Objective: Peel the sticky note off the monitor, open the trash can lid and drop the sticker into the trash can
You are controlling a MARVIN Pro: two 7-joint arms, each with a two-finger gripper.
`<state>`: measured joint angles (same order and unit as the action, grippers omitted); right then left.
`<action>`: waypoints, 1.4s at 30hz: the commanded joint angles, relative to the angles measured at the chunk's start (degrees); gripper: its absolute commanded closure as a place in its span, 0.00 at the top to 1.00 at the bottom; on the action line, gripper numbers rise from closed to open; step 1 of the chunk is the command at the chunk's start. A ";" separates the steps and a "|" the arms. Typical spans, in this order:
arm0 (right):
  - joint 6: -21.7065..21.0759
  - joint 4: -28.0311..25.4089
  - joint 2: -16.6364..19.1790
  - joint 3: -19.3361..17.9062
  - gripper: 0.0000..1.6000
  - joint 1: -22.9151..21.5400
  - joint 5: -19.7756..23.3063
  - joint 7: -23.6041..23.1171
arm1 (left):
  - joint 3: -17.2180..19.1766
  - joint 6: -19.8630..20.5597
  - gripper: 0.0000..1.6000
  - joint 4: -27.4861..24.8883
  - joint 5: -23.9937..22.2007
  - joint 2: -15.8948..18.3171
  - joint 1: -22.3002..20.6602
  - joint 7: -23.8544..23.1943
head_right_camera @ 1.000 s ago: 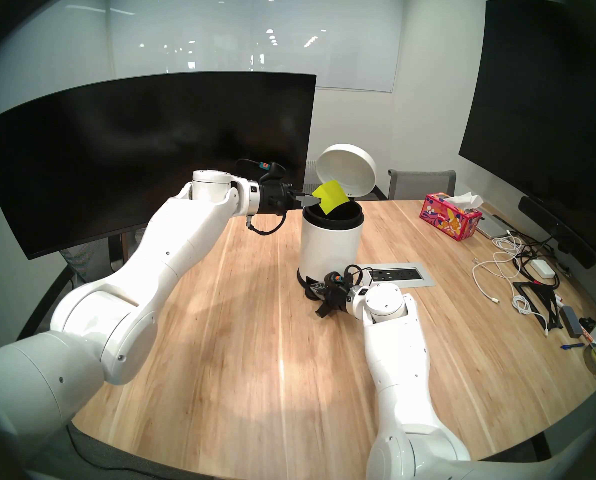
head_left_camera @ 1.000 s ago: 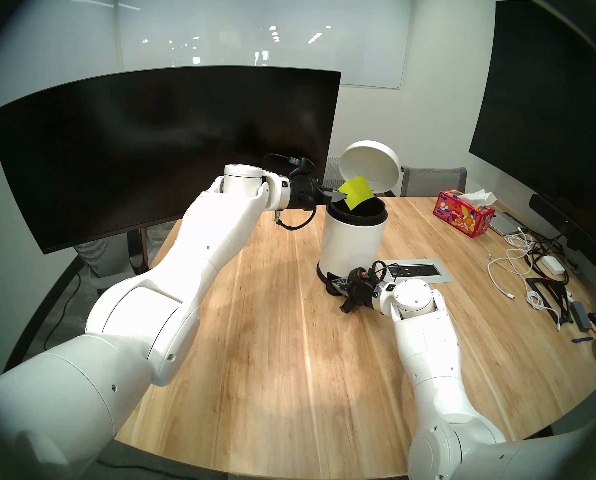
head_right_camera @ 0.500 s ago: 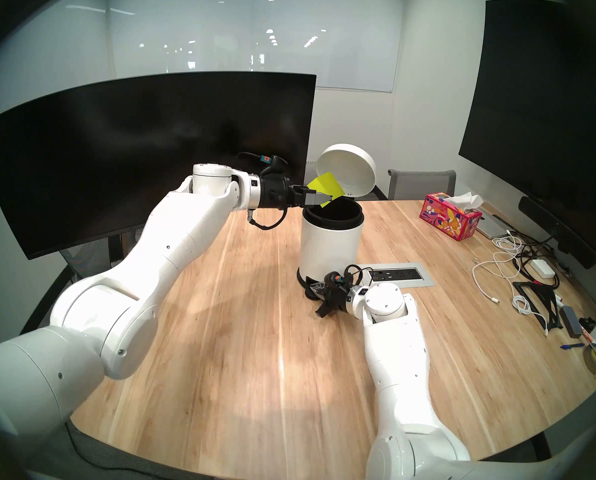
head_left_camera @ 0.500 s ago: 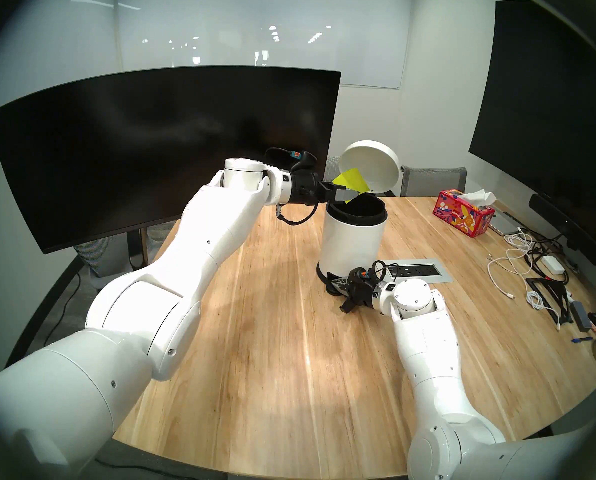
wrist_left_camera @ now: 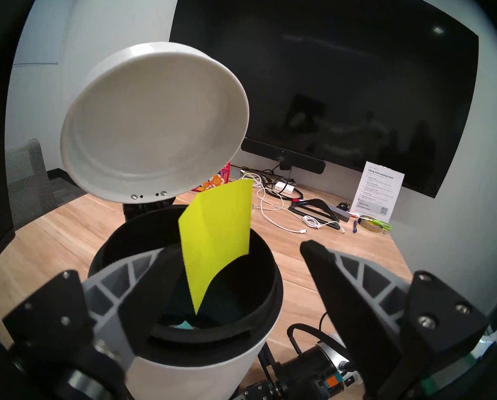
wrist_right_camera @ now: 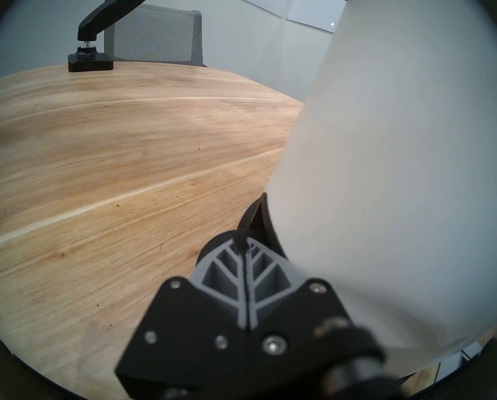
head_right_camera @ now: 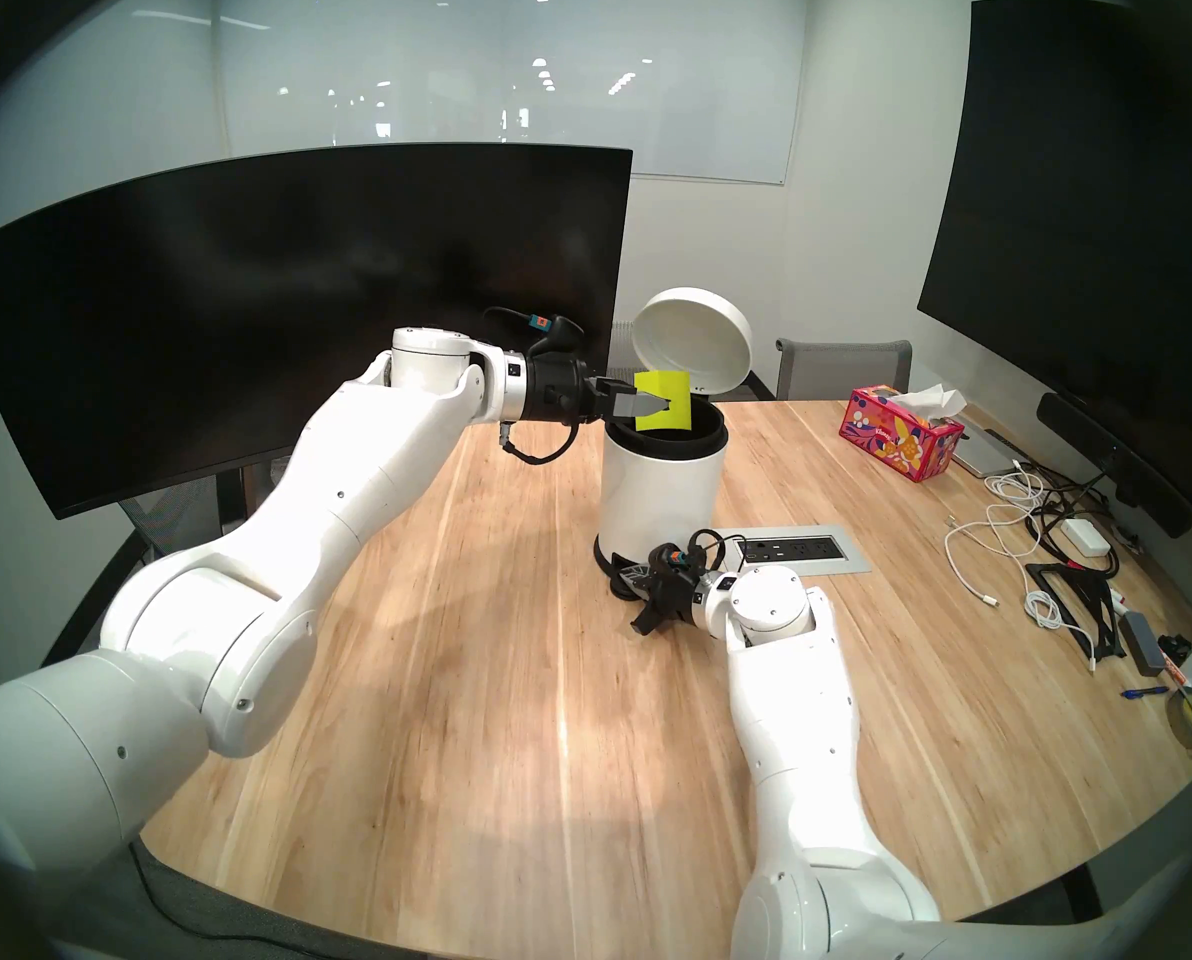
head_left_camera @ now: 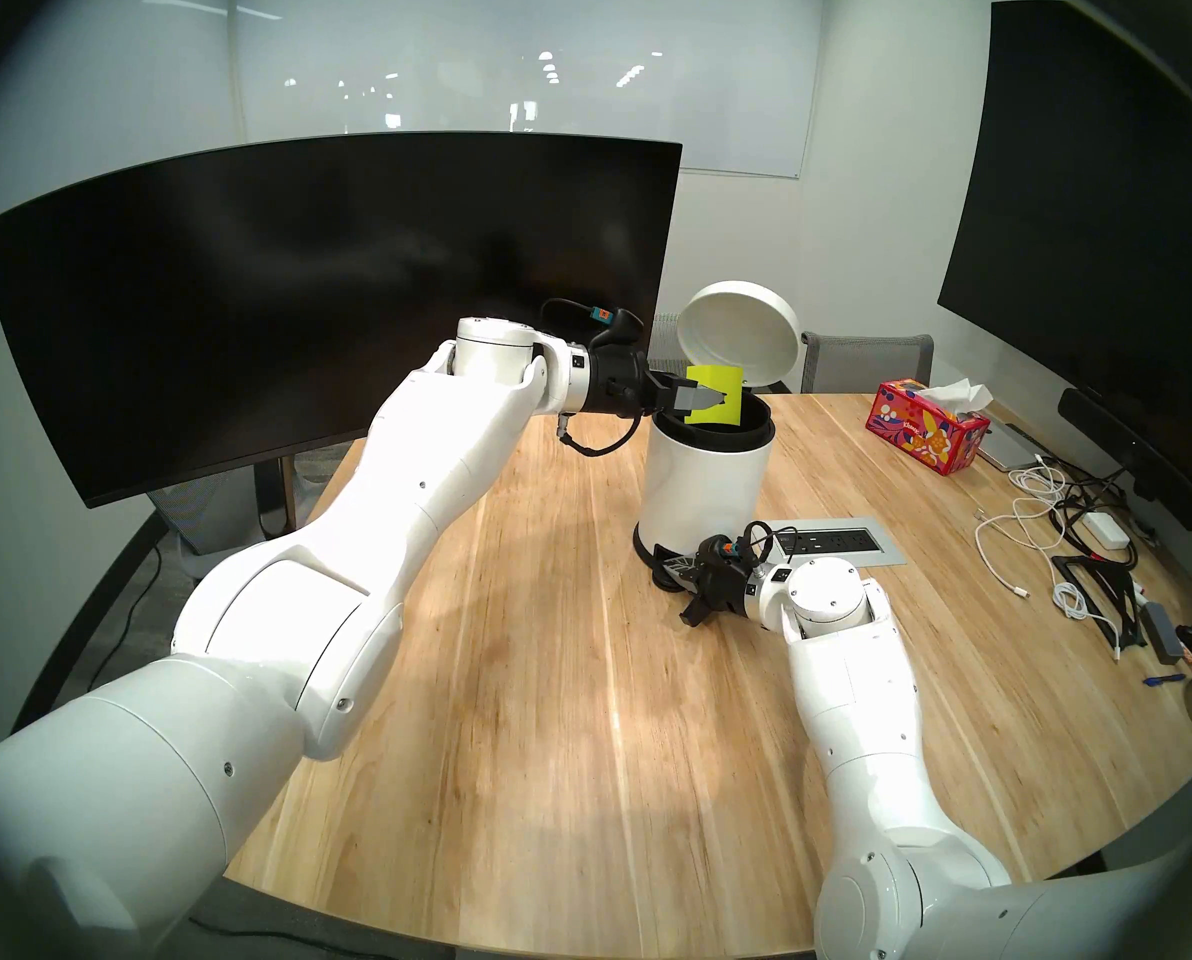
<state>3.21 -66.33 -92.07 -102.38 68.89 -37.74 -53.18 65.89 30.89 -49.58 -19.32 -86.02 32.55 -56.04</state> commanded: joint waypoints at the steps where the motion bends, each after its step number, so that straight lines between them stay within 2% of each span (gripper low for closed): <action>1: 0.15 -0.14 0.28 -0.22 0.00 0.04 -0.11 0.36 | 0.24 -0.09 0.86 0.40 -0.23 -0.59 -2.05 -0.34; 10: 0.16 -0.14 0.25 -0.27 0.00 0.03 -0.16 0.32 | -0.06 -0.90 0.94 1.89 -0.01 -0.77 -2.94 -0.92; 30: 0.20 -0.14 0.17 -0.39 0.00 0.01 -0.28 0.25 | 0.37 -4.87 0.95 8.71 1.14 -0.78 -5.23 -0.64; 42: 0.22 -0.14 0.12 -0.45 0.00 0.00 -0.35 0.22 | 1.16 -5.87 0.96 10.01 0.96 -0.25 -5.90 -0.98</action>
<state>3.24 -66.34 -92.25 -102.64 68.85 -37.98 -53.31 66.39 25.72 -39.03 -18.10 -86.40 28.85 -56.79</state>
